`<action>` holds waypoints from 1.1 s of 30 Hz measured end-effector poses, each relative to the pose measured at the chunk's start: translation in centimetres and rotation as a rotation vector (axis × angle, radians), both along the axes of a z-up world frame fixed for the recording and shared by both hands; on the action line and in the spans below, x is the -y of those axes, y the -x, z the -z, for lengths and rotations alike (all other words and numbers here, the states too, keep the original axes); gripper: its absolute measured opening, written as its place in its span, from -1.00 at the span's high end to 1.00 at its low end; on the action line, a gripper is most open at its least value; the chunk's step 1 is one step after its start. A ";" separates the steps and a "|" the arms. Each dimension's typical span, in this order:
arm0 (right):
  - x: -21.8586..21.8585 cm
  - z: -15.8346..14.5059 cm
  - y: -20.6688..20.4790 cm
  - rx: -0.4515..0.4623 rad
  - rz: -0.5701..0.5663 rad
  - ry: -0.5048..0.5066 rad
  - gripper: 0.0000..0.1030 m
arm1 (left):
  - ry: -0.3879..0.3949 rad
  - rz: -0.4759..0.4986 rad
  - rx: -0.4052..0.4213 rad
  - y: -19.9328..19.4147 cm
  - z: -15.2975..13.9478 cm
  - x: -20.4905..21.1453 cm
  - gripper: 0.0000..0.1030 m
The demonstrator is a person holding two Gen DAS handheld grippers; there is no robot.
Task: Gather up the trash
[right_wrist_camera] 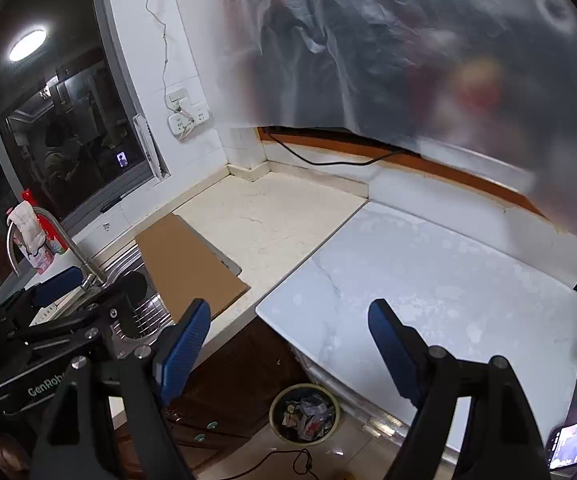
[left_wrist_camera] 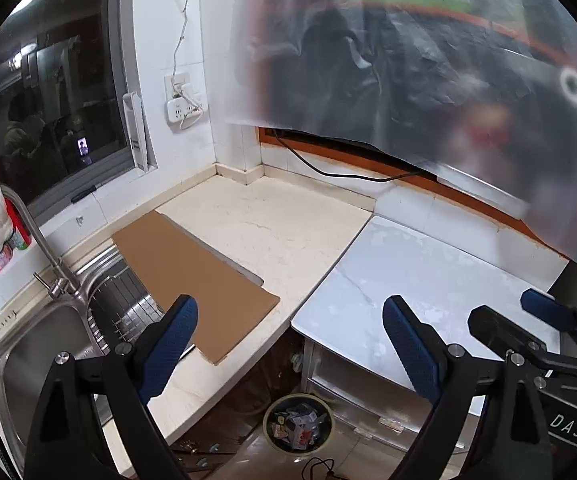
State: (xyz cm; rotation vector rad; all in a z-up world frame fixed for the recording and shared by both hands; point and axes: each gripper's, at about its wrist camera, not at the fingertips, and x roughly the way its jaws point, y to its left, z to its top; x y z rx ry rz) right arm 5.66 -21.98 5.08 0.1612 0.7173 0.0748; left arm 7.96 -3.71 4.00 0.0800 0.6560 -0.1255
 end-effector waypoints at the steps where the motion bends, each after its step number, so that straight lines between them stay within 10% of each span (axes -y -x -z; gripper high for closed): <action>1: 0.0 0.0 0.1 0.004 0.003 0.002 -0.59 | -0.002 0.001 0.003 0.0 0.0 0.1 -0.80; 33: 0.3 -1.2 1.1 0.067 0.019 0.018 -0.59 | -0.027 -0.018 0.018 0.8 -1.3 0.7 -0.80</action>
